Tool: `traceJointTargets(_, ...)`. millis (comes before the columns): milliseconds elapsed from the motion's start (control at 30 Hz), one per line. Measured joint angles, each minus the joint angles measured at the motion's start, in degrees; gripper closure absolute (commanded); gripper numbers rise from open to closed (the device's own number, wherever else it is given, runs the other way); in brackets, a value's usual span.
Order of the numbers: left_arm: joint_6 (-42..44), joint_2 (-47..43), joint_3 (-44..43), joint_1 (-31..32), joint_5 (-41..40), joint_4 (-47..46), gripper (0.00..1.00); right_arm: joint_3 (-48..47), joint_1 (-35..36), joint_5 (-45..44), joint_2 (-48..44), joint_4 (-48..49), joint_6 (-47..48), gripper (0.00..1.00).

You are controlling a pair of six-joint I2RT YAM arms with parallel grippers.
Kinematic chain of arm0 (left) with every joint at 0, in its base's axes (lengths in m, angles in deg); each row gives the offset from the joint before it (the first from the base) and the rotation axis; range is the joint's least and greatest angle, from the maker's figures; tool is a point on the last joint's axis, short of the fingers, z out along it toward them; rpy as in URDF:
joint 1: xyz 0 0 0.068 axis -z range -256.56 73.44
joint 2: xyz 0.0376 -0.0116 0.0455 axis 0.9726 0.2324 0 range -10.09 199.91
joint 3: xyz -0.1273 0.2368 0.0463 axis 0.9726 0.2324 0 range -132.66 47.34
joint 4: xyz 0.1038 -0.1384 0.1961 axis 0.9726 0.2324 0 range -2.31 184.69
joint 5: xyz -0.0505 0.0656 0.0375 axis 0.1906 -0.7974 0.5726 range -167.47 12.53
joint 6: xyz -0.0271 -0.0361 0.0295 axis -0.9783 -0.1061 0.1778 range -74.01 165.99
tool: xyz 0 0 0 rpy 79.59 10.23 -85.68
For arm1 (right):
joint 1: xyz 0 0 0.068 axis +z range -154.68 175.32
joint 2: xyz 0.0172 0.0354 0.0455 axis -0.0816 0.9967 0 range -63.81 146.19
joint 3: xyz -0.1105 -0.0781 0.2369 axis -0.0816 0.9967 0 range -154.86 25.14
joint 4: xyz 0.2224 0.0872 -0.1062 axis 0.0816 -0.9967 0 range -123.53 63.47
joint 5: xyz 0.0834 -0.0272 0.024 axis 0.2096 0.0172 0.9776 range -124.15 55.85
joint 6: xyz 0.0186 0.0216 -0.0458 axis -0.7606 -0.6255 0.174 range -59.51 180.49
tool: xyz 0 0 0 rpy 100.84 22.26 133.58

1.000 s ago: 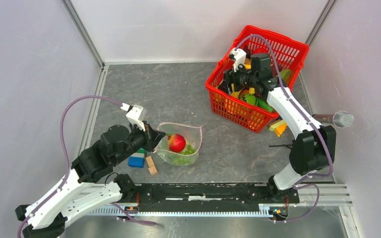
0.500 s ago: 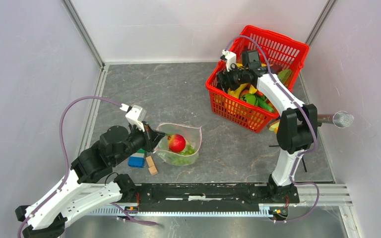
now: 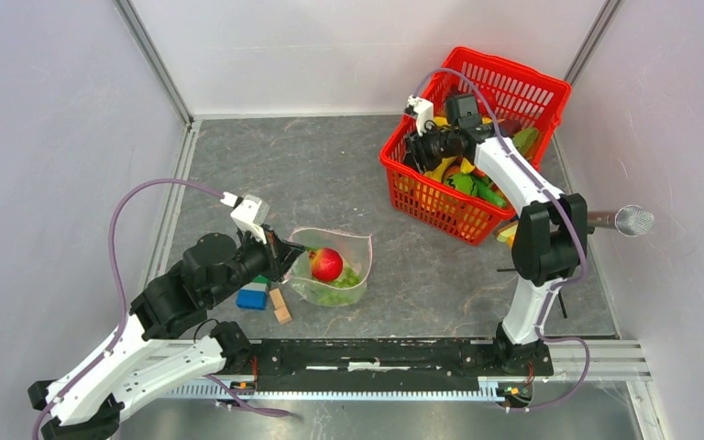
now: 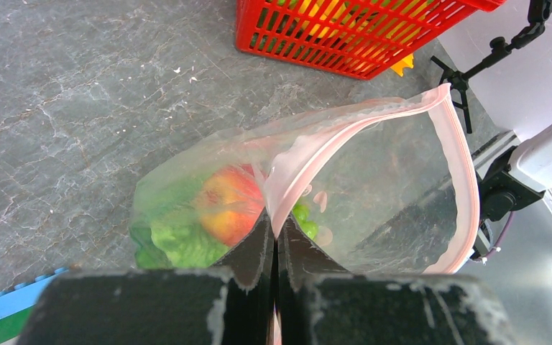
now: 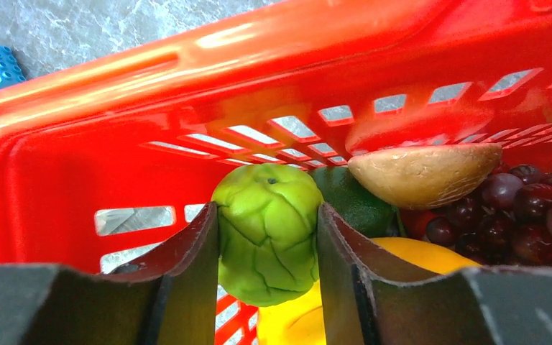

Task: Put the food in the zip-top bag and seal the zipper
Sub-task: Pick up the fake fruit from the zipper food storage bag.

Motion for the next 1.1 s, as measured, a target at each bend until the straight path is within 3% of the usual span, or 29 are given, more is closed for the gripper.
traceJointTargets(67, 0.00, 0.00, 0.07, 0.00, 0.00, 0.00, 0.95, 1.14, 0.00, -0.24, -1.36, 0.85, -0.07, 0.86)
traceJointTargets(167, 0.00, 0.00, 0.11, 0.00, 0.00, 0.00, 0.95, 2.84, 0.00, -1.88, -4.33, 1.49, -0.57, 0.88)
traceJointTargets(267, 0.00, -0.02, 0.15, 0.00, 0.00, 0.00, 0.95, 6.08, 0.00, -5.01, -9.88, 3.54, -1.66, 0.84)
traceJointTargets(533, 0.00, 0.00, 0.17, 0.00, 0.00, -0.02, 0.95, 11.63, 0.13, -10.93, -23.41, 9.62, -5.35, 0.88)
traceJointTargets(867, 0.00, 0.63, 0.17, 0.00, 0.26, -0.46, 0.95, 16.90, 0.94, -7.39, -34.62, 17.38, -11.17, 0.89)
traceJointTargets(967, 0.00, 0.96, 0.17, 0.00, 0.31, -0.52, 0.95, 19.80, 5.92, -5.14, -38.95, 19.93, -13.46, 0.87)
traceJointTargets(1100, 0.00, 1.60, 0.17, 0.00, 0.28, -0.83, 0.95, 23.50, 18.29, -2.89, -44.39, 24.22, -15.87, 0.88)
